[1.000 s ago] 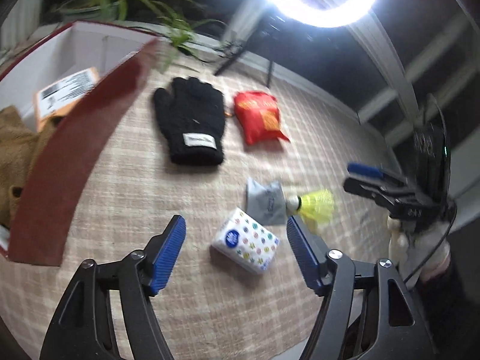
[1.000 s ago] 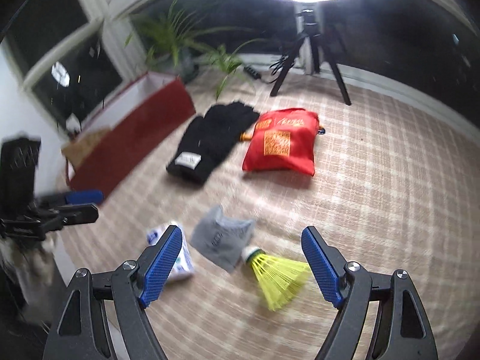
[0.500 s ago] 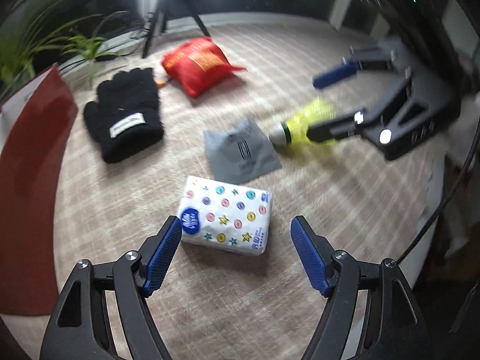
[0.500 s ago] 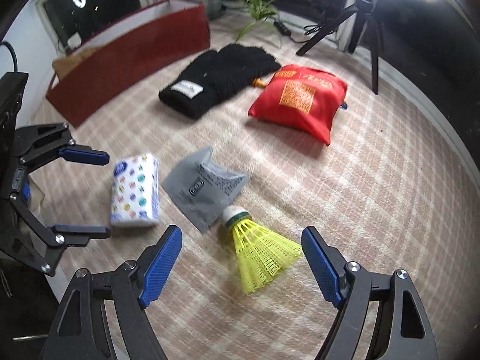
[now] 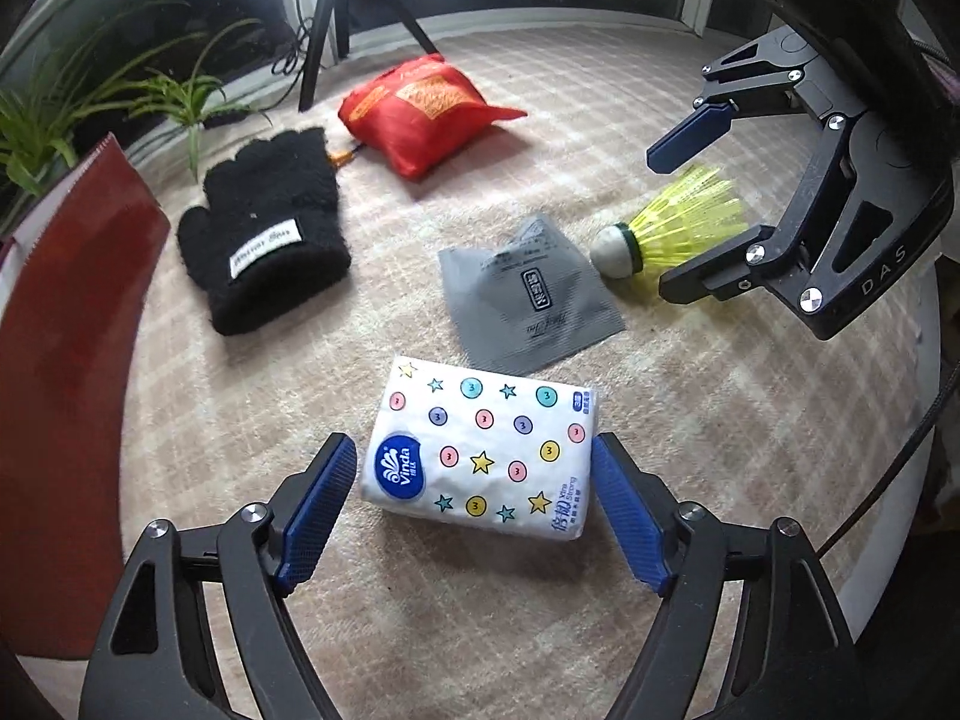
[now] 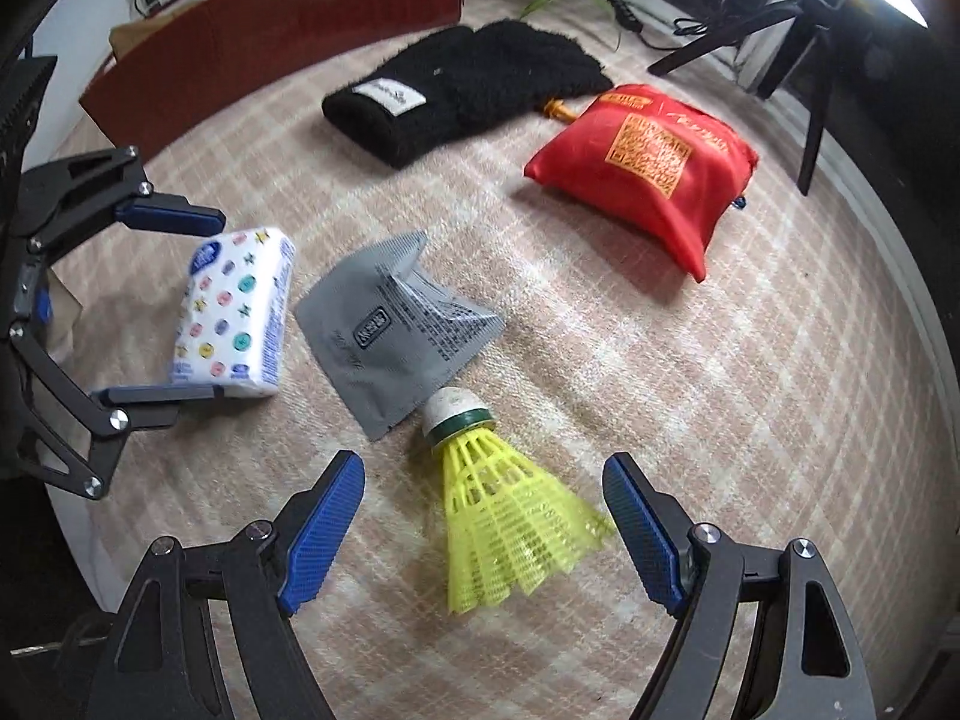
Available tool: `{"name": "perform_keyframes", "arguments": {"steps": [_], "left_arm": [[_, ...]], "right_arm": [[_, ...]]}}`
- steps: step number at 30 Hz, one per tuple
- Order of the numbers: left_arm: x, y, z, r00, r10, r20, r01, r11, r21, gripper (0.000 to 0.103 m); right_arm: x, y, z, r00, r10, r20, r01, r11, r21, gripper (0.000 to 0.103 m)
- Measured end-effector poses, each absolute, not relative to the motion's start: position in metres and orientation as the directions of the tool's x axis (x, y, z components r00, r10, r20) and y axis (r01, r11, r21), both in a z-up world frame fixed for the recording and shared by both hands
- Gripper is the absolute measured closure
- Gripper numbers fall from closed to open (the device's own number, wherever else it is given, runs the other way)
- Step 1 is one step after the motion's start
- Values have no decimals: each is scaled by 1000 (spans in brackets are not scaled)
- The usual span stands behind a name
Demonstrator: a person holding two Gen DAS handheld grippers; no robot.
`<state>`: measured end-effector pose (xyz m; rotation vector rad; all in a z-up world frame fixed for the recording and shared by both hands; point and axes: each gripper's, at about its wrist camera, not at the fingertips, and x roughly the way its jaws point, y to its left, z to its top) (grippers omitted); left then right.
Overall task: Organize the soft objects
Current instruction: 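Close the right tool on the shuttlecock while the left tool grips the dotted tissue pack, then carry the shuttlecock and tissue pack over the box with both tools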
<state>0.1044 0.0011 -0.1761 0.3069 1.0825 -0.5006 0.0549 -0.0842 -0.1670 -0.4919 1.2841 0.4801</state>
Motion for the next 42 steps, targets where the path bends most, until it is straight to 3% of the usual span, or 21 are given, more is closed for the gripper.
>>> {"name": "perform_keyframes", "arguments": {"steps": [4,6,8,14,28,42], "left_arm": [[108,1,-182,364,-231,-902,520,854,-9,23],[110,1,-185,360,-230,-904,516,857,-13,23],[111,2,-186,355,-234,-905,508,861,-24,23],[119,6,-189,344,-276,-897,476,875,-87,25],[117,11,-177,355,-326,-876,435,887,-154,29],[109,34,-129,437,-348,-829,417,895,-156,29]], "right_arm": [[62,-81,-178,186,44,-982,-611,788,-81,26],[65,-80,-183,166,38,-985,-618,783,-74,36],[68,-79,-188,141,22,-990,-623,779,-71,54],[75,-78,-194,116,22,-993,-625,779,-56,66],[65,-103,-178,157,83,-984,-554,832,-18,72],[46,-105,-116,286,189,-939,-501,865,22,73]]}}
